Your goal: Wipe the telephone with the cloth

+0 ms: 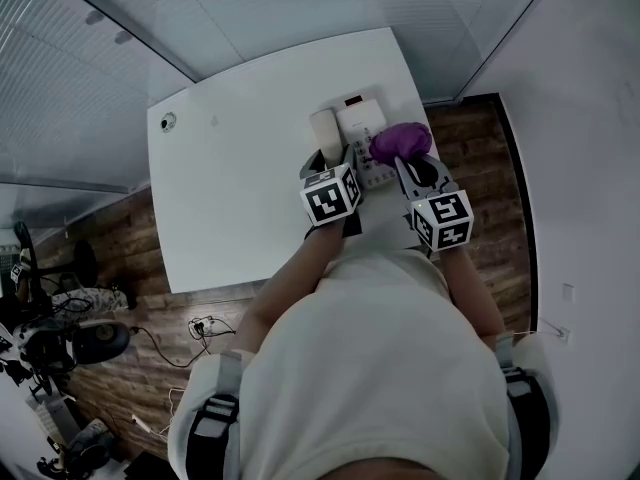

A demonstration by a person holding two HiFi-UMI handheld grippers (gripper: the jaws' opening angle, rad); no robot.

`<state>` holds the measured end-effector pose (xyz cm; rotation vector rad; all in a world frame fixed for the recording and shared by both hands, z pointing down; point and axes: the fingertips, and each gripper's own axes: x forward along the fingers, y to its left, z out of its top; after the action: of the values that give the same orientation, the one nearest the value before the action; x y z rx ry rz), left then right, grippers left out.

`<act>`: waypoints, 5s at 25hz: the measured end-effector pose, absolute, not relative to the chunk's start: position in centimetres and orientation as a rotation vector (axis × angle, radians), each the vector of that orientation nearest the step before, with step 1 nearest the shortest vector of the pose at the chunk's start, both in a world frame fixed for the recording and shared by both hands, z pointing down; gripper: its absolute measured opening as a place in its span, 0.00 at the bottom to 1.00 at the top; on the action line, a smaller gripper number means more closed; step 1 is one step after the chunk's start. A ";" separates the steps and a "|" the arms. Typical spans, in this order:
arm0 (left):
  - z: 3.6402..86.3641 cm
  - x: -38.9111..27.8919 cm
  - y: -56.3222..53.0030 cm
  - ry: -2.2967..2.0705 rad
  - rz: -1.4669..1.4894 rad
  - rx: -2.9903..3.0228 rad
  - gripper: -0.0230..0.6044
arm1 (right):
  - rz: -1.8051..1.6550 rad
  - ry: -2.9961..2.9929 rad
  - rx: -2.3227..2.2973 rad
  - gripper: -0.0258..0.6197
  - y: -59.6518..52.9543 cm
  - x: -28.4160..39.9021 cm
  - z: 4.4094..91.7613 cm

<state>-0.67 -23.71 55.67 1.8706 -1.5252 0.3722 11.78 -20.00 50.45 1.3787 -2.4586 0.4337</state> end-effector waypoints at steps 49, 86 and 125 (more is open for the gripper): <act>42.8 -1.8 -18.2 -0.601 -0.789 1.913 0.40 | 0.275 -2.793 1.291 0.11 -22.6 4.3 40.0; 42.1 -3.0 -18.6 -0.649 -0.855 1.887 0.40 | 0.373 -2.909 0.953 0.11 -17.0 0.2 41.5; 42.3 -4.9 -20.0 -0.715 -0.890 1.856 0.40 | 0.372 -2.932 0.468 0.11 -12.9 -0.7 42.3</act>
<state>-4.94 -20.01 42.30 1.8561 -0.7148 -0.8897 -0.66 -12.88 42.28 0.4676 -2.9320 0.3718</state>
